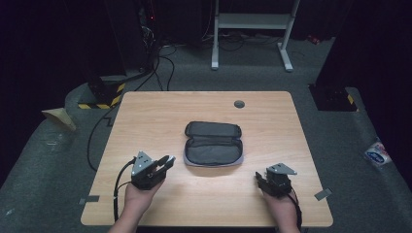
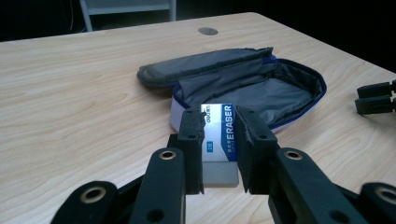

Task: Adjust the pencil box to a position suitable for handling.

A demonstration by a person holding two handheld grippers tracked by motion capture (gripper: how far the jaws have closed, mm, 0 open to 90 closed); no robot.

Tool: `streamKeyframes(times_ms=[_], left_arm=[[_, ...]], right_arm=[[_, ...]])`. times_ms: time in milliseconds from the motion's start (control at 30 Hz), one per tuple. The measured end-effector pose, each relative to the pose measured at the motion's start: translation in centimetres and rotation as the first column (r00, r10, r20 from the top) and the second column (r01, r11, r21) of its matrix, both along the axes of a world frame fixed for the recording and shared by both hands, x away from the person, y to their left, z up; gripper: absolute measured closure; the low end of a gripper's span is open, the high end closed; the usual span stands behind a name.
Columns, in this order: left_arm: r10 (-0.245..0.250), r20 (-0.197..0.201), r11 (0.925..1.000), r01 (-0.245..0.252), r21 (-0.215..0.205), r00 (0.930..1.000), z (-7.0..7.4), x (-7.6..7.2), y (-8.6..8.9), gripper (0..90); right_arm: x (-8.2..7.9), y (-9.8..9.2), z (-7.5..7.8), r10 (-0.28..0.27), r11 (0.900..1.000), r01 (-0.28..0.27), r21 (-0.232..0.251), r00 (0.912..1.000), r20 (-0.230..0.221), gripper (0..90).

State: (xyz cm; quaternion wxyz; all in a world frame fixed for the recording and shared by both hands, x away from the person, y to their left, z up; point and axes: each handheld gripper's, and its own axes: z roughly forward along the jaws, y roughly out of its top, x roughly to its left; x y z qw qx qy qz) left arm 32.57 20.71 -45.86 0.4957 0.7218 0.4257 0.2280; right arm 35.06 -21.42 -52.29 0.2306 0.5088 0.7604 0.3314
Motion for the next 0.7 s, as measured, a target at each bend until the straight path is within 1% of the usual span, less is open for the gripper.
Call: streamKeyframes(times_ms=[33,167,333,400,500,600,700], left_arm=[[0.000,-0.001,1.0000,0.000,-0.004,1.0000,0.1,0.1,-0.2,72.8],[-0.013,0.010,0.9999,0.013,0.004,0.9999,0.5,0.7,-1.0,72.8],[-0.014,0.017,0.9999,0.014,-0.005,0.9998,1.0,1.4,-1.7,72.8],[-0.018,0.020,0.9998,0.018,-0.003,0.9997,1.1,1.5,-1.7,72.8],[-0.022,0.022,0.9997,0.022,-0.011,0.9995,1.3,2.0,-2.3,72.8],[-0.027,0.026,0.9996,0.027,-0.008,0.9993,1.6,2.3,-2.6,72.8],[-0.027,0.027,0.9995,0.028,-0.015,0.9993,1.7,2.7,-2.9,72.8]], right_arm=[[0.0,0.0,0.0,0.003,1.000,-0.003,-0.002,1.0000,0.000,50.8],[0.0,0.0,0.0,0.004,1.000,-0.004,-0.002,1.0000,0.000,50.9],[0.0,0.0,0.0,0.004,1.000,-0.004,-0.002,1.0000,0.000,50.8],[0.1,0.0,0.0,0.005,1.000,-0.005,-0.004,1.0000,0.002,50.8],[0.1,0.0,0.0,0.005,1.000,-0.005,-0.004,1.0000,0.001,50.8],[0.1,0.0,0.0,0.004,1.000,-0.004,-0.003,1.0000,0.001,50.8],[0.1,0.0,0.0,0.007,1.000,-0.007,-0.005,1.0000,0.002,50.8]])
